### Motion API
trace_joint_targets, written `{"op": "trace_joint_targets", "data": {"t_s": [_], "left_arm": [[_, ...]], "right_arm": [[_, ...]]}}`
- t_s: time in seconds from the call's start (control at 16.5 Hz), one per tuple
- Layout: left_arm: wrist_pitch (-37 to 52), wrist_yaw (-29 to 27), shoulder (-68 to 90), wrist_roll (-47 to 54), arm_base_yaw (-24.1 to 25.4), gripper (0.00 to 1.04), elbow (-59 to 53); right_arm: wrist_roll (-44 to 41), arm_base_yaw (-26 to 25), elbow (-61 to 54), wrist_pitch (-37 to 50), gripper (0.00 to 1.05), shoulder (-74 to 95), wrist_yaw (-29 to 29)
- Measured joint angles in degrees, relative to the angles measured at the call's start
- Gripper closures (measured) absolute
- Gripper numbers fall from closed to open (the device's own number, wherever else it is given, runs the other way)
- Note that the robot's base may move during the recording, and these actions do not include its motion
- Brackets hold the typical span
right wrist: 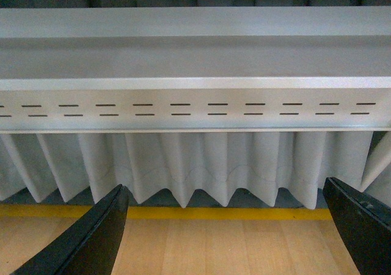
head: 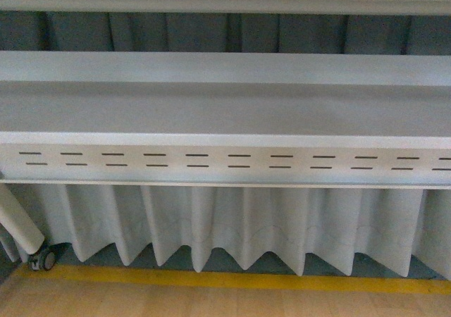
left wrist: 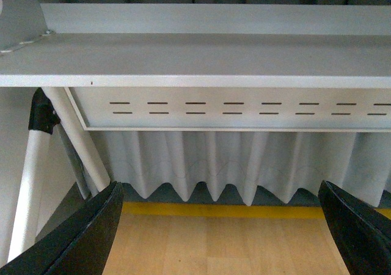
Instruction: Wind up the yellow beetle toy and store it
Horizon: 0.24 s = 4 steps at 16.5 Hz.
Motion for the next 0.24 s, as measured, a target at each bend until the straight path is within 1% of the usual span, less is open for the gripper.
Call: {"op": "trace_joint_targets", "data": {"t_s": [0.24], "left_arm": [[0.0,0.0,0.0,0.0,0.0,0.07,0.0]], "right_arm": [[0.0,0.0,0.0,0.0,0.07,0.0,0.0]]}}
